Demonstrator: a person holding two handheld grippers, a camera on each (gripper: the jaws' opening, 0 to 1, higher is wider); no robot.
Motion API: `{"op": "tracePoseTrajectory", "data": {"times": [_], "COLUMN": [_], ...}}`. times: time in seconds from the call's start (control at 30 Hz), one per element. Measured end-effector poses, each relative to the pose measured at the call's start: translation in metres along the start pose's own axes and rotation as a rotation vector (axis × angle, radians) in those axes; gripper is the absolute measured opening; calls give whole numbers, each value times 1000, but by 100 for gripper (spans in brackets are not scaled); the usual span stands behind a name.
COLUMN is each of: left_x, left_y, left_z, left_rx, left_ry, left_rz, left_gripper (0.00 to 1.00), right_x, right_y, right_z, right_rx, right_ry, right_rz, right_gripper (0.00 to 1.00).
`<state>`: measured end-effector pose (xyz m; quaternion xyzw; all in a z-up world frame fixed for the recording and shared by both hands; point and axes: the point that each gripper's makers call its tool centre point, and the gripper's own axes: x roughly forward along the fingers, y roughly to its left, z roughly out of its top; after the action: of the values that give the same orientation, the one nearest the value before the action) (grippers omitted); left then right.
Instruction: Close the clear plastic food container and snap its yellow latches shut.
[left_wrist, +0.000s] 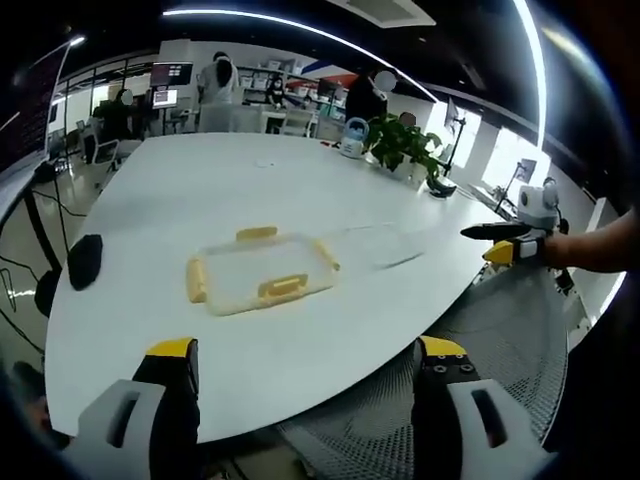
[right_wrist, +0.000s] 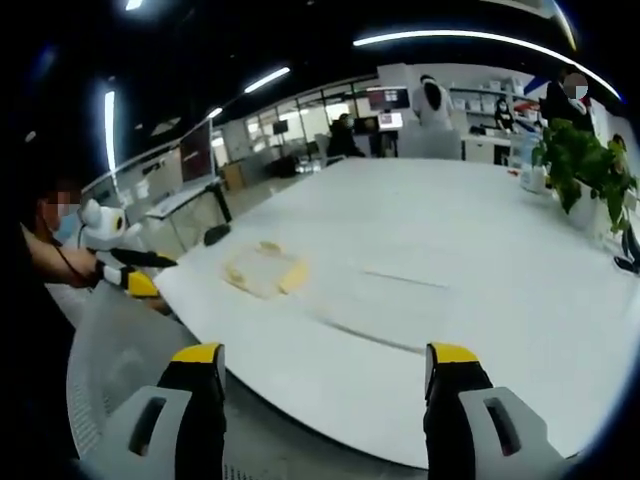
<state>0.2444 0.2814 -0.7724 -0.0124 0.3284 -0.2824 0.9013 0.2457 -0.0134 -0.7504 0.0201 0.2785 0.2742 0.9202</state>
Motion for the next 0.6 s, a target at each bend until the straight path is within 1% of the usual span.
{"op": "tracePoseTrajectory", "data": {"times": [0.43,0.6], "left_x": [0,0], "left_y": [1,2], "left_z": [-2,-1], "left_rx": [5,8], "left_ry": [6,6], "left_rz": [-2,0], "left_gripper": [89,89], "right_x": [-1,0], "right_y": [-1,-2], "right_z": [3,11], "right_rx": [-1,-10], "right_ry": [-8,-25], "right_rz": [-2,1], "right_gripper": [83,81]}}
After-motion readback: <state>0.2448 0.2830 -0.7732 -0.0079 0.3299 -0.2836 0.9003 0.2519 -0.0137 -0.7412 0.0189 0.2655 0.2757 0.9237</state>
